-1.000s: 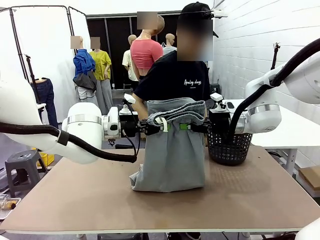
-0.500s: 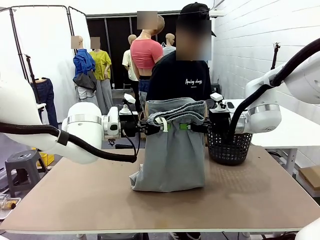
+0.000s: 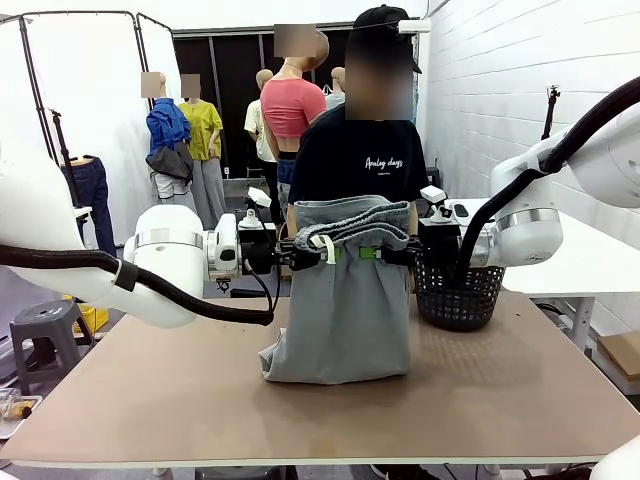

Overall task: Fold the training pants.
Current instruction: Fold the Training pants in half.

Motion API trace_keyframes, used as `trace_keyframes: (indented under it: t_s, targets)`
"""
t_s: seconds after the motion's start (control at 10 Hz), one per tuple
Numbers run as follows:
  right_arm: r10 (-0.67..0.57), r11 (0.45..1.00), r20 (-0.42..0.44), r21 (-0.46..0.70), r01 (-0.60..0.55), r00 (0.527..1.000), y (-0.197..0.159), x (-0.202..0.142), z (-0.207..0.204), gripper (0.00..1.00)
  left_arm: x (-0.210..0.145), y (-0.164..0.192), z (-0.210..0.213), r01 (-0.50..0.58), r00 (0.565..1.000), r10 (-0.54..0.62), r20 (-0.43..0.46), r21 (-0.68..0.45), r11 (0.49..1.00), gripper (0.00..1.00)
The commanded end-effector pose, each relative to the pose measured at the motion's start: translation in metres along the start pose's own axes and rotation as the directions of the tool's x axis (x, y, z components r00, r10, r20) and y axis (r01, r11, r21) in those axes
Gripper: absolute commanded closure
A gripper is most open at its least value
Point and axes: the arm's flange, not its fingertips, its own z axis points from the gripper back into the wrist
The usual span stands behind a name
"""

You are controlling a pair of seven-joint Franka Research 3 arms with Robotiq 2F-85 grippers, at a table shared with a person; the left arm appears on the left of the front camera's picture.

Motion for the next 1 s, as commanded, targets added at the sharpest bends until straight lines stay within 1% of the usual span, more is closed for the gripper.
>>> trace_keyframes:
  t_s: [0.0, 0.9]
  targets:
    - [0.005, 1.000, 0.017, 0.004, -0.005, 1.000, 0.0031, 0.0010, -0.0004, 1.00, 0.0031, -0.0033, -0.0016, 0.011, 1.000, -0.011, -0.008, 0.005, 1.000, 1.00]
    - [0.005, 1.000, 0.017, 0.004, -0.005, 1.000, 0.0031, 0.0010, -0.0004, 1.00, 0.0031, -0.0033, -0.0016, 0.011, 1.000, -0.011, -0.008, 0.005, 1.000, 1.00]
